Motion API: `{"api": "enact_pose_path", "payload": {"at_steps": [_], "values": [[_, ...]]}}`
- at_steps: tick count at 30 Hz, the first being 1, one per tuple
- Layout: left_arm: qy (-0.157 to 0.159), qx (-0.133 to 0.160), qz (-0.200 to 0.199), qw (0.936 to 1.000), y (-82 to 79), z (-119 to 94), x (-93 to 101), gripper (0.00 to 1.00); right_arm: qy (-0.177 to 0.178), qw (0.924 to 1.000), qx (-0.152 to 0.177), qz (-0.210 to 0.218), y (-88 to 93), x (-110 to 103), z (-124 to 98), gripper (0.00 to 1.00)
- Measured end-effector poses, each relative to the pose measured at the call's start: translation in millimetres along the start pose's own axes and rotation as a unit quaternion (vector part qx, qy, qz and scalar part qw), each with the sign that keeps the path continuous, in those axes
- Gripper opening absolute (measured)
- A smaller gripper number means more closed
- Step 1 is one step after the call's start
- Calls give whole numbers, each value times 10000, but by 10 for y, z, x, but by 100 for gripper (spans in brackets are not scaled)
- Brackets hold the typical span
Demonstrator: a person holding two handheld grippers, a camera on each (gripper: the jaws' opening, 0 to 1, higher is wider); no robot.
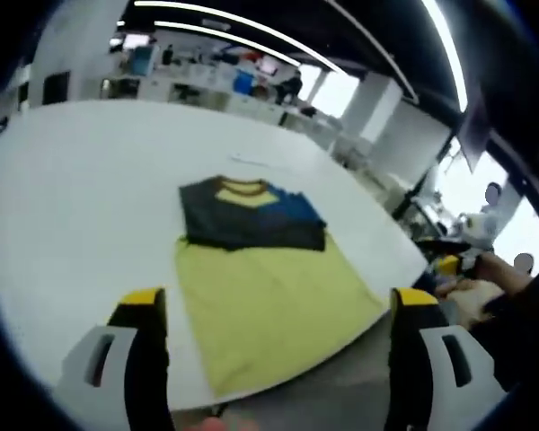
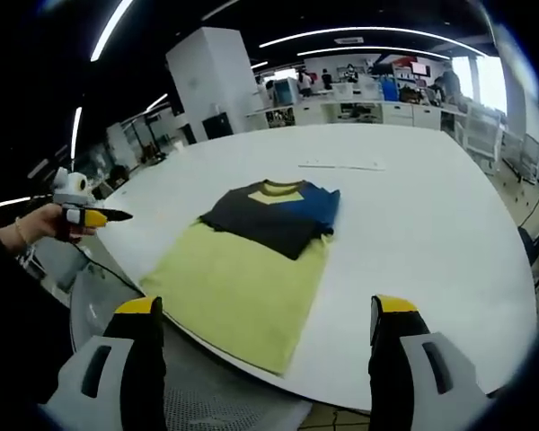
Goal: Fold the garment on the visible template until the final outline fits inside the template.
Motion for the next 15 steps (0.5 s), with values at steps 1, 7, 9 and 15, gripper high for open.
{"api": "enact_pose_path", "payload": {"at_steps": [1, 7, 9, 15], "values": [[-37, 11, 21, 10000, 14, -44, -7, 99, -1, 10000, -5, 16, 4, 6, -2, 96], [-241, 12, -50, 9997, 116, -242, -96, 99, 6, 10000, -29, 14, 16, 30, -16, 96], [-301, 1, -77, 9995, 145, -282, -112, 99, 15, 10000, -38, 39, 27, 39, -19, 96], [-377, -18, -185, 9991, 236, -378, -142, 99, 30, 9999, -88, 77, 69, 60, -34, 96]]}}
Point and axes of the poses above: the point that each gripper's makers call its tool centre point, and the gripper's own axes: z roughly forward along the fingers, x roughly to its right, y roughly out of its underside, the point moved 9 cm from there along -z, roughly backward along the fingers, and after that the axes turned 7 degrees about -x, right-handed, at the moved point
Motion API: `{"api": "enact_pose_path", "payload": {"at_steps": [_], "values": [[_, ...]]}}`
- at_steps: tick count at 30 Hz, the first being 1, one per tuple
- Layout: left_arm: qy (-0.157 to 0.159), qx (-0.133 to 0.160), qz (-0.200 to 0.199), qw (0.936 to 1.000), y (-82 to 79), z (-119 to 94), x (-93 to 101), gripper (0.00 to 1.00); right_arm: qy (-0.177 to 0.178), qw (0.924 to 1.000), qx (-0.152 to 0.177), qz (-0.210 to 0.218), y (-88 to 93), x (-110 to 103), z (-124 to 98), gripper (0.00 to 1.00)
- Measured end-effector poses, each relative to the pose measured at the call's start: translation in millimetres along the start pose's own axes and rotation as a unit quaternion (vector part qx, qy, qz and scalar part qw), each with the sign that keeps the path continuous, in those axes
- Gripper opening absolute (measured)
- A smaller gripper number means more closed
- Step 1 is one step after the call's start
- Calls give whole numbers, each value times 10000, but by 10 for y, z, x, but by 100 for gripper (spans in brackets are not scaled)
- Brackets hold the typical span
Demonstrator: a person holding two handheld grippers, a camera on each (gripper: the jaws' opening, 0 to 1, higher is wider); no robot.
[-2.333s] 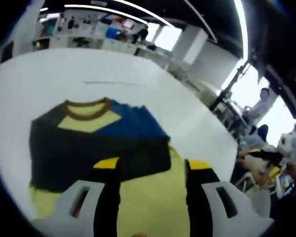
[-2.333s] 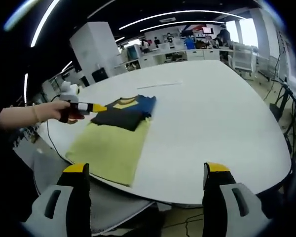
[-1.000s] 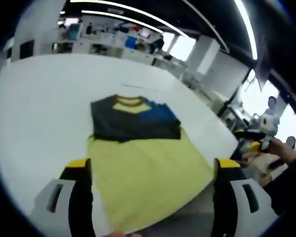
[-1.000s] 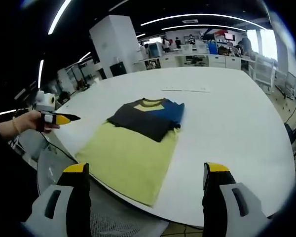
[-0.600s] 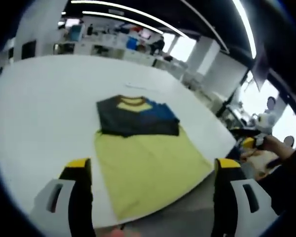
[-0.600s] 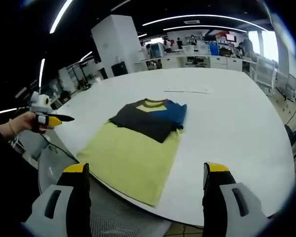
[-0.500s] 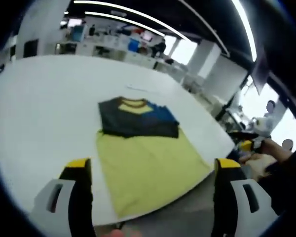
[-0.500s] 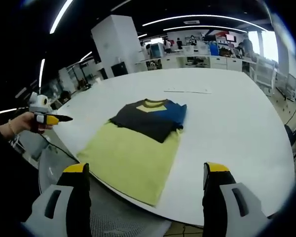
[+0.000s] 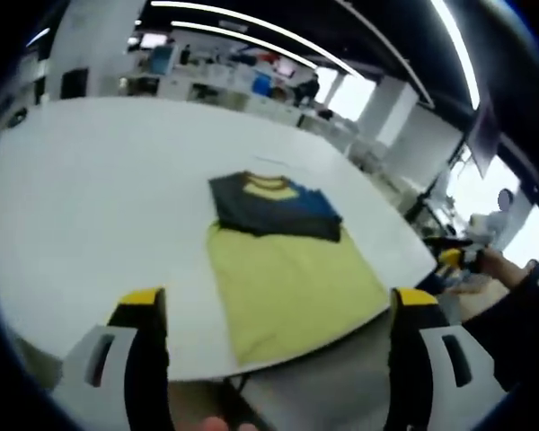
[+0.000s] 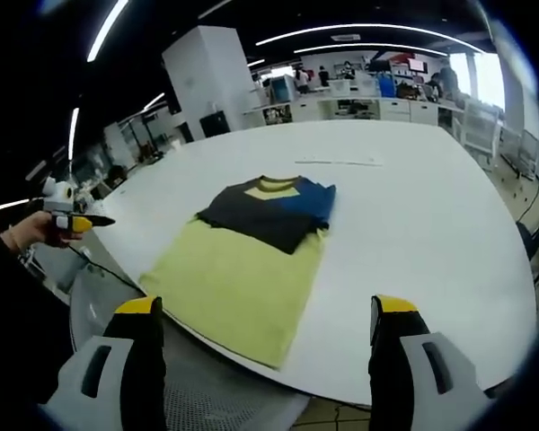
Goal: Fold the garment on the visible template until the final outline fits inside the template.
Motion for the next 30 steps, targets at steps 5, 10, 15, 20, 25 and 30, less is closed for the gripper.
{"api": "enact_pose_path", "payload": {"at_steps": [5, 10, 15, 20, 25, 30], "values": [[-27, 32, -57, 10000, 16, -31, -6, 99, 17, 10000, -22, 12, 13, 18, -20, 96], [-66, -66, 24, 10000, 27, -31, -7, 99, 24, 10000, -10, 22, 12, 21, -26, 96], [-71, -119, 45, 9999, 32, -21, -11, 99, 12, 10000, -42, 24, 33, 15, -18, 96], [-43, -163, 41, 9998, 37, -18, -9, 99, 7, 10000, -80, 36, 59, 18, -12, 95], [-38, -192, 26, 9998, 48, -9, -19, 99, -2, 9999, -104, 29, 66, 24, -5, 94], [8, -282, 2, 9996, 98, 27, -48, 99, -27, 9999, -129, 24, 66, 15, 19, 93]]}}
Point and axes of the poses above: the point that each gripper's makers call its tool centre point, and the gripper's own axes: z roughly forward along the fingers, x roughly to its right, y roughly out of its underside, the point moved 9 cm from there along -z, roughly backward along the fingers, and after that the axes turned 7 degrees about -x, right-handed, at the moved point
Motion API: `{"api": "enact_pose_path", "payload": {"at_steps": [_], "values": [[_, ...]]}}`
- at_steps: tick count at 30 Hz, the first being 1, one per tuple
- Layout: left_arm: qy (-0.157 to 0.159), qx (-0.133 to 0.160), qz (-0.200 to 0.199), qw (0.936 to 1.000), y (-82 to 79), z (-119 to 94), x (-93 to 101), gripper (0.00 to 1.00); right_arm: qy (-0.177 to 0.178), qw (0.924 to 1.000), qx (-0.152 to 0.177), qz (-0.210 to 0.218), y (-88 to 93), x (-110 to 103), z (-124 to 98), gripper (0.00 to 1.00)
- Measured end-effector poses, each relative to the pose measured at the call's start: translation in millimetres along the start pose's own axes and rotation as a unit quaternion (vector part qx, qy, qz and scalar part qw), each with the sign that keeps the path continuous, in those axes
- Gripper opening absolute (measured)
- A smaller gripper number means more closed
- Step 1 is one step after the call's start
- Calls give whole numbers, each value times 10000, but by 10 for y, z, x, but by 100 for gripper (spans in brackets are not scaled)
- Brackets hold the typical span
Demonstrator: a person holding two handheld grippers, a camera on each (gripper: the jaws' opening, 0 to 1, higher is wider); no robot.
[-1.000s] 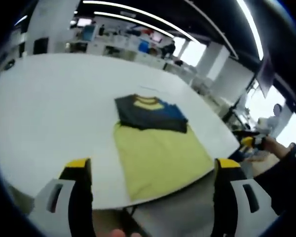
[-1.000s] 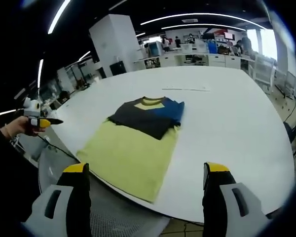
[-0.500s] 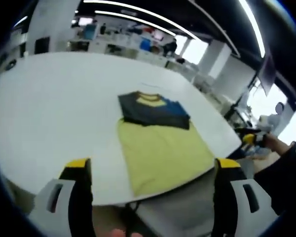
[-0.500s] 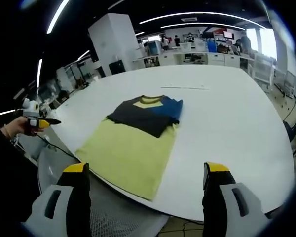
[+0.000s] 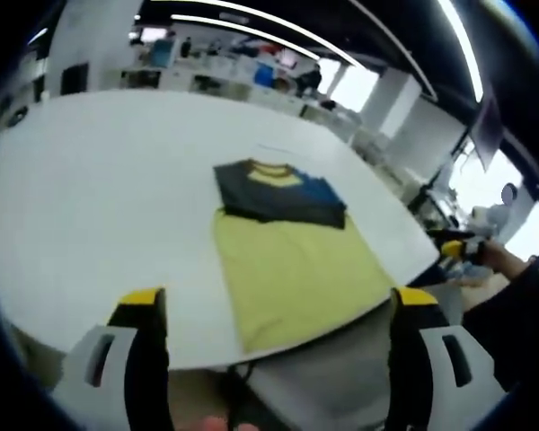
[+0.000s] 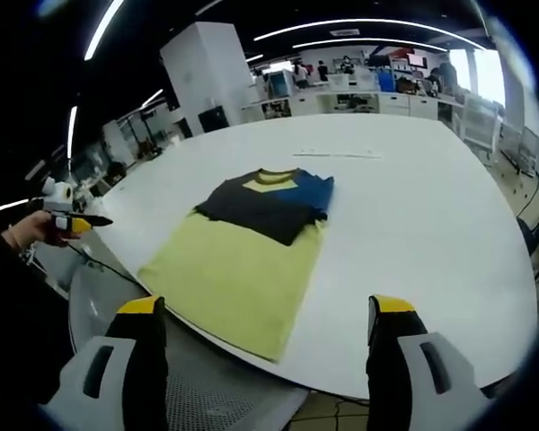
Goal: Fold the garment on the visible template until the final outline fits inside the template.
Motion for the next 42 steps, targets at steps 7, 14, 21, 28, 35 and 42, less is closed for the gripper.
{"api": "enact_pose_path", "payload": {"at_steps": [7, 14, 21, 28, 35, 42], "values": [[-45, -277, -62, 9996, 158, 106, -80, 95, -102, 9999, -124, 63, 74, 12, 132, 86], [-49, -593, -40, 9982, 334, 251, -126, 88, -291, 9986, -427, 56, 200, 14, 275, 81], [8, -821, -16, 9966, 462, 426, -179, 82, -420, 9972, -600, 165, 331, 42, 400, 71], [26, -1008, 35, 9949, 542, 558, -203, 75, -513, 9955, -777, 171, 379, 49, 491, 62], [33, -1203, 72, 9927, 634, 681, -226, 66, -547, 9933, -1003, 148, 445, 92, 606, 55], [75, -1234, -93, 9923, 679, 754, -272, 54, -625, 9912, -1148, 192, 519, 108, 688, 50]]}}
Point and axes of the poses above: the point that each gripper's makers call its tool centre point, and the gripper's own axes: z roughly forward along the fingers, x roughly to its right, y roughly out of its underside, the point moved 9 cm from there along -z, roughly backward along the fingers, and after that the axes turned 7 degrees about -x, right-handed, at the moved point
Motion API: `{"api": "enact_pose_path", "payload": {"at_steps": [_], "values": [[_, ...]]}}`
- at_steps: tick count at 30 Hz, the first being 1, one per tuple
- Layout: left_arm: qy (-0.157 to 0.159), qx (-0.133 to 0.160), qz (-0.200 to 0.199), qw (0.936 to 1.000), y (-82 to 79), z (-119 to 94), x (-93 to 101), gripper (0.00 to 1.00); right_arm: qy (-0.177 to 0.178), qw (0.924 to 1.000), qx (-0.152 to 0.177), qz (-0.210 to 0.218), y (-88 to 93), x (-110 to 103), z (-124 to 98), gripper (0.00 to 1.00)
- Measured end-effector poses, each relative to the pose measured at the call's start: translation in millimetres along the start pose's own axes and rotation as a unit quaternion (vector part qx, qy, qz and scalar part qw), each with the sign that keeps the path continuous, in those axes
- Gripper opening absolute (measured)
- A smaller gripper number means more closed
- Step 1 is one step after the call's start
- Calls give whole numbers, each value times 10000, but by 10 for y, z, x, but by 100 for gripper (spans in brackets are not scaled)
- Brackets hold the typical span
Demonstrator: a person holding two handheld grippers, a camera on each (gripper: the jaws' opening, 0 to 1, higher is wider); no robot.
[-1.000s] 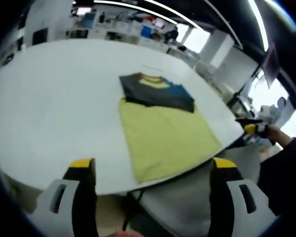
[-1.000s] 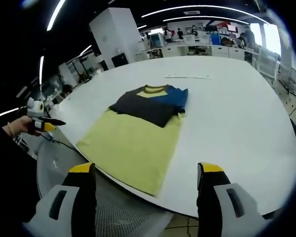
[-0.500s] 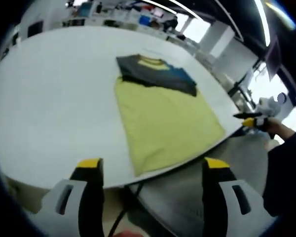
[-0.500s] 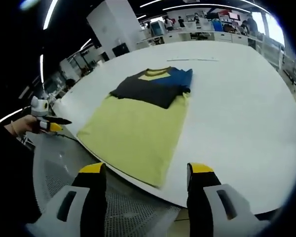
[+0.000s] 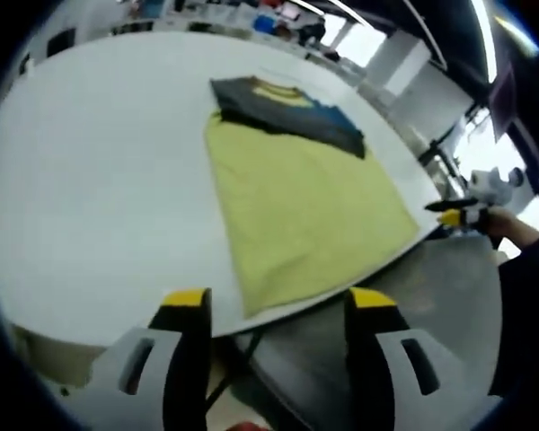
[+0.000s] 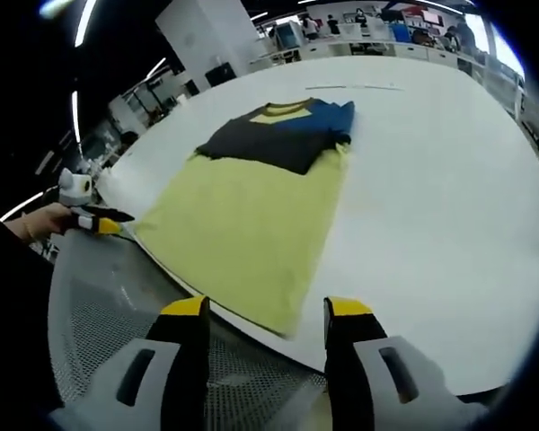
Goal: Fold the garment on the visible template until the final outline fits inside the template.
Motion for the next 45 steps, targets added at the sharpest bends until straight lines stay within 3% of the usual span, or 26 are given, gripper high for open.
{"api": "enact_pose_path", "payload": {"at_steps": [9, 13, 25, 45], "values": [[41, -148, -12, 9999, 4, 75, -7, 46, -75, 9997, -237, 44, 82, 61, 104, 43], [58, -181, 18, 9998, -8, 91, 1, 42, -161, 9995, -266, 45, 93, 64, 132, 34], [124, -242, -2, 9996, -2, 105, 14, 33, -189, 9988, -423, 186, 137, 104, 246, 31], [95, -332, -54, 9994, -21, 140, -48, 21, 99, 9977, -608, -266, 91, 106, 309, 16]]}}
Point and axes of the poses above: the point that each gripper's makers call its tool centre point, and the gripper's own axes: z roughly forward along the fingers, x roughly to its right, y roughly out of its underside, the point moved 9 cm from there along -z, roughly backward along the fingers, and after that the axes turned 7 degrees about -x, right-handed, at the moved point
